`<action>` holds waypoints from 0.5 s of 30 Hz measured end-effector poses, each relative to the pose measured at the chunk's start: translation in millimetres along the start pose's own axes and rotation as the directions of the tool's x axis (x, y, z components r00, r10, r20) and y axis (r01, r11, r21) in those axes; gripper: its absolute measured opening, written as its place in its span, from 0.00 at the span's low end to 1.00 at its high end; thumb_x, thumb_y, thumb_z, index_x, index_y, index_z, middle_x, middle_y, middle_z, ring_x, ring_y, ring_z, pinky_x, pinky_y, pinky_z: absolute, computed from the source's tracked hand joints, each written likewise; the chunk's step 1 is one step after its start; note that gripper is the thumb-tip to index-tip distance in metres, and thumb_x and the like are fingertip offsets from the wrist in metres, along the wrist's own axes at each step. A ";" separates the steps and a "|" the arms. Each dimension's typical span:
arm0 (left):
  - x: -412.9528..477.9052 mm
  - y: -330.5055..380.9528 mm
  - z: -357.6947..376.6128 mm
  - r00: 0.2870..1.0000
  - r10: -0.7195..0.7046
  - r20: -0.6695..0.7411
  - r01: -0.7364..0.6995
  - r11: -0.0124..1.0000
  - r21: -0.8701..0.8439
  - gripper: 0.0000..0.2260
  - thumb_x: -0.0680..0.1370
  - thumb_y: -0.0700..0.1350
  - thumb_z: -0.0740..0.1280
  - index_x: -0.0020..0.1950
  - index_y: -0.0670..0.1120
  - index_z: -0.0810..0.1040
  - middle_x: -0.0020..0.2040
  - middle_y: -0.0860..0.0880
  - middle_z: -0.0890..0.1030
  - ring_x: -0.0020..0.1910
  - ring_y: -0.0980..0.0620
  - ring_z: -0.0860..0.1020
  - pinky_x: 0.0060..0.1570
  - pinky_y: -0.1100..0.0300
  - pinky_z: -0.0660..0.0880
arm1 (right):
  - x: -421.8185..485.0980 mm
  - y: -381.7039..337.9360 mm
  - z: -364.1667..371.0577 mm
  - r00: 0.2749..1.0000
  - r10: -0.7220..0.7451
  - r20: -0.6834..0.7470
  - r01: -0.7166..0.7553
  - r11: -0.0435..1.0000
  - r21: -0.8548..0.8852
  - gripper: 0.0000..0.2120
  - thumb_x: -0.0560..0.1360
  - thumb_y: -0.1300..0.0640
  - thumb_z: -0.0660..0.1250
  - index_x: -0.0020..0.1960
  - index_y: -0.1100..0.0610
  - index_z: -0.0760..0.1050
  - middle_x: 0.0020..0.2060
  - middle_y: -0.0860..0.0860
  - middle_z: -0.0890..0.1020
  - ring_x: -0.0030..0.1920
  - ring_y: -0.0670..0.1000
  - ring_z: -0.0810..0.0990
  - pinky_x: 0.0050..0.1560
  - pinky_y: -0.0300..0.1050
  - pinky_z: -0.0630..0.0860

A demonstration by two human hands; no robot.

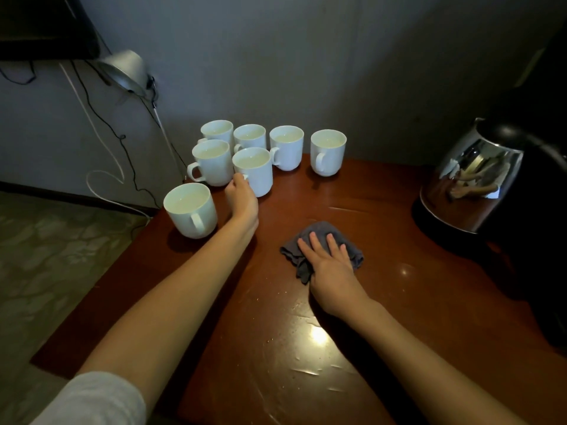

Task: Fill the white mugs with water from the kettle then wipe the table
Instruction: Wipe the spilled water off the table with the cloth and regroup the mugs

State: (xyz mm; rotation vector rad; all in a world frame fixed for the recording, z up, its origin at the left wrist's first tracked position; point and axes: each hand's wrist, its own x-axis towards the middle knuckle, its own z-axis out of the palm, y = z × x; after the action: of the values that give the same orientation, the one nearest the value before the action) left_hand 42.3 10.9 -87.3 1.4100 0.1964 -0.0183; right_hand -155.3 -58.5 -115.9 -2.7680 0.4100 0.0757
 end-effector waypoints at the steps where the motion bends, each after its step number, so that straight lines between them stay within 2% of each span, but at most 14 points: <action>1: 1.7 -1.3 1.0 1.000 -0.001 0.003 0.001 1.000 0.002 0.14 0.78 0.44 0.55 0.32 0.47 0.67 0.30 0.51 0.68 0.30 0.53 0.65 0.33 0.57 0.62 | -0.1 -0.2 -0.1 1.000 0.000 0.000 0.000 1.000 0.002 0.37 0.76 0.65 0.57 0.77 0.46 0.43 0.77 0.49 0.42 0.75 0.56 0.36 0.72 0.52 0.33; 11: 9.2 -11.5 4.6 0.996 0.061 0.063 -0.063 0.997 0.035 0.13 0.78 0.44 0.54 0.33 0.47 0.64 0.31 0.50 0.65 0.33 0.52 0.64 0.35 0.56 0.61 | -0.9 -2.0 -1.0 1.000 0.008 0.008 -0.008 1.000 -0.019 0.35 0.77 0.63 0.56 0.77 0.46 0.42 0.77 0.49 0.41 0.75 0.55 0.35 0.72 0.51 0.33; 13: 10.1 -13.9 2.8 0.993 0.077 0.088 -0.088 0.989 0.119 0.13 0.78 0.46 0.54 0.34 0.47 0.65 0.33 0.48 0.68 0.35 0.50 0.67 0.38 0.56 0.63 | -0.6 -1.7 -0.3 1.000 0.009 0.004 -0.009 1.000 -0.021 0.35 0.77 0.64 0.56 0.77 0.46 0.42 0.77 0.49 0.40 0.75 0.55 0.35 0.71 0.50 0.32; 15: 10.6 -15.1 0.4 0.991 0.095 0.096 -0.116 0.961 0.249 0.13 0.76 0.53 0.53 0.38 0.47 0.69 0.40 0.45 0.75 0.39 0.46 0.74 0.44 0.54 0.72 | -1.4 -1.4 0.2 1.000 0.006 -0.001 -0.006 1.000 -0.018 0.36 0.77 0.64 0.56 0.76 0.46 0.42 0.77 0.49 0.40 0.75 0.55 0.35 0.71 0.50 0.32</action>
State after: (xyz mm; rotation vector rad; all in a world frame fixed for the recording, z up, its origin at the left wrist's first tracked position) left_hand 50.9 9.2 -103.6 1.6710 0.0494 -0.0147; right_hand -156.2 -56.8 -115.5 -2.7846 0.4199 0.0794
